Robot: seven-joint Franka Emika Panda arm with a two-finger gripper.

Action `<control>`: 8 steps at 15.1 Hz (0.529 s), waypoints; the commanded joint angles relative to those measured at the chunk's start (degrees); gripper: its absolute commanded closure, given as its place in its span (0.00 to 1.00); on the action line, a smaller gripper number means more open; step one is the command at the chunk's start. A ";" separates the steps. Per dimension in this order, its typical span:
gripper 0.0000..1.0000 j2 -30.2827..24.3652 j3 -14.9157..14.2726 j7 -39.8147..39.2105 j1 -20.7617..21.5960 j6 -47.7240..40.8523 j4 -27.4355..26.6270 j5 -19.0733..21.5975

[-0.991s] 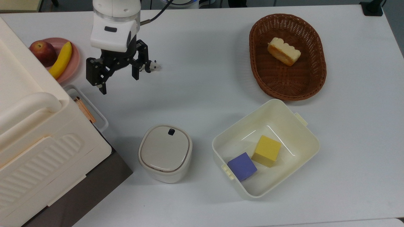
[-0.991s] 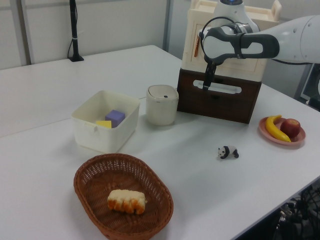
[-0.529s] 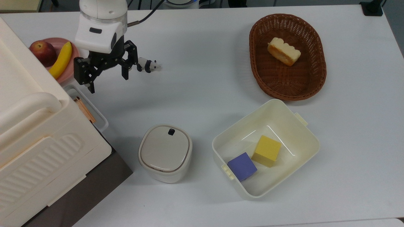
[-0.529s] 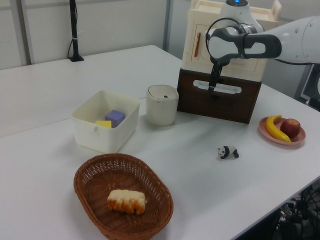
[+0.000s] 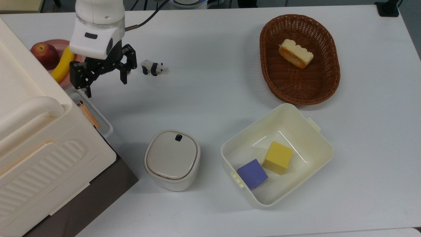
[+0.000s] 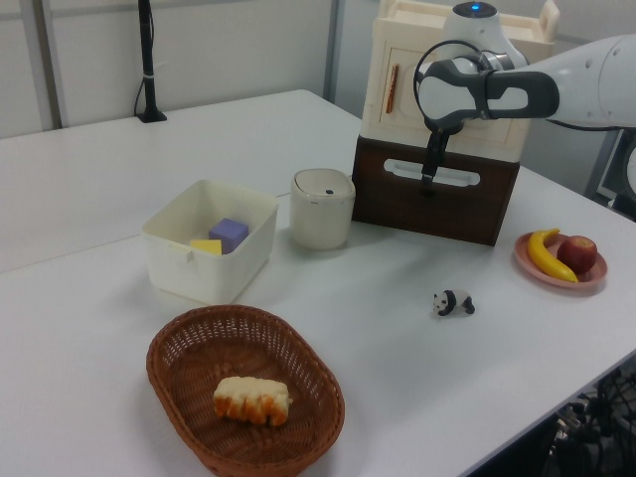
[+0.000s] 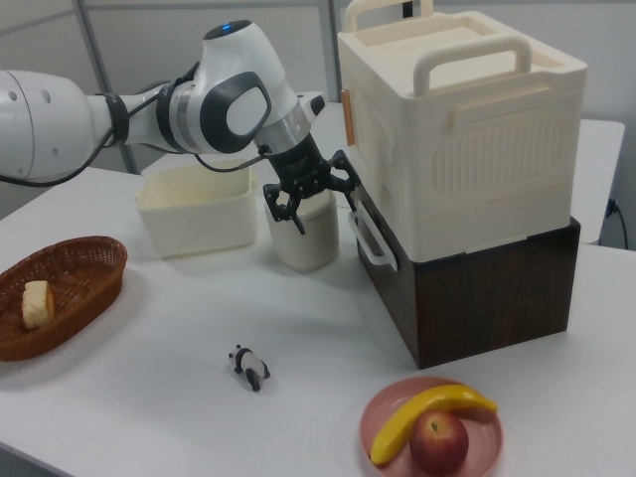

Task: Slide the drawer open
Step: 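Lower the gripper to the drawer handle and align with it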

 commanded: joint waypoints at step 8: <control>0.00 0.69 -0.76 -0.46 0.04 1.45 -0.51 -1.72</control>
